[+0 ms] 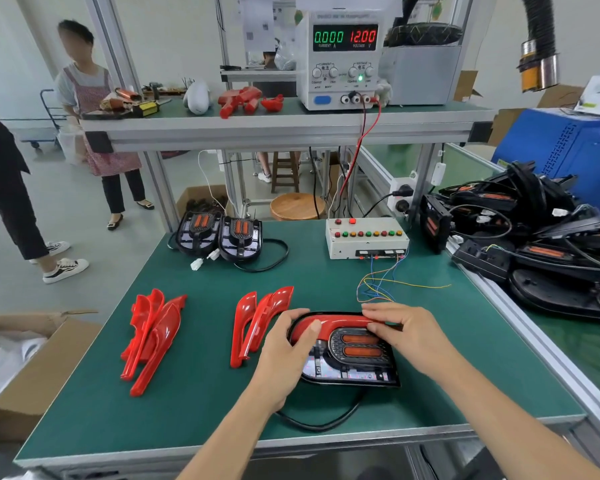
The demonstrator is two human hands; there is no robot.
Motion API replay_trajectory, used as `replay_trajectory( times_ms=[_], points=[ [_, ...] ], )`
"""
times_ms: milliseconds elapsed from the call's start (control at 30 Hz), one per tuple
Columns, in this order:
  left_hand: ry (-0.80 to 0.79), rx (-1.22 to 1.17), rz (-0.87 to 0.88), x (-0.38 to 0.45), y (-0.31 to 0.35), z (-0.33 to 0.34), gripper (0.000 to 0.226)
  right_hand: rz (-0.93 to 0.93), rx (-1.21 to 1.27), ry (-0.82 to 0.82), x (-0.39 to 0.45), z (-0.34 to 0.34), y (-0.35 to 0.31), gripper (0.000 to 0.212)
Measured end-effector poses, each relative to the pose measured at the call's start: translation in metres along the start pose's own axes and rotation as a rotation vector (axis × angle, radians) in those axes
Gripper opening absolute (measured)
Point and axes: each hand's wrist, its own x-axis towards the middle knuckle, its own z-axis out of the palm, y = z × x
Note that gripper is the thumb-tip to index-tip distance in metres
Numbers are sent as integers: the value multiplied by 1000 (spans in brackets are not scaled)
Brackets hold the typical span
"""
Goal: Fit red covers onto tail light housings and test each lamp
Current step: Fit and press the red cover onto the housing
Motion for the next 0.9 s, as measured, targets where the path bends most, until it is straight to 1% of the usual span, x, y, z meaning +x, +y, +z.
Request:
replay_trajectory(
  times_ms=[100, 200, 333, 367, 400, 467, 667, 767, 900],
  points=[
    [22, -17, 35, -1, -1, 0, 19, 16, 72, -8, -3, -1, -2, 26],
    [31, -26, 57, -2, -3, 0, 22, 81, 188, 66, -7, 3, -3, 27],
    [32, -44, 72, -3, -5, 0, 25, 258, 484, 184, -11, 18, -4, 20],
    [32, -44, 77, -3, -5, -1, 25, 308, 533, 181, -11, 22, -4, 15],
    [31, -47, 82, -4, -6, -1, 26, 339, 579, 157, -12, 26, -5, 14],
    [28, -56, 95, -5, -8, -1, 27, 369, 668, 124, -13, 32, -9, 22],
    [0, -63, 120, -7, -8, -5, 26, 462, 933, 164, -15, 39, -19, 20],
    [-11, -64, 127, -7, -9, -7, 28, 498, 1012, 164, -14, 38, -23, 20],
    [-36, -66, 129, -6, -11, -8, 27, 545, 1064, 120, -13, 33, -28, 23]
  ],
)
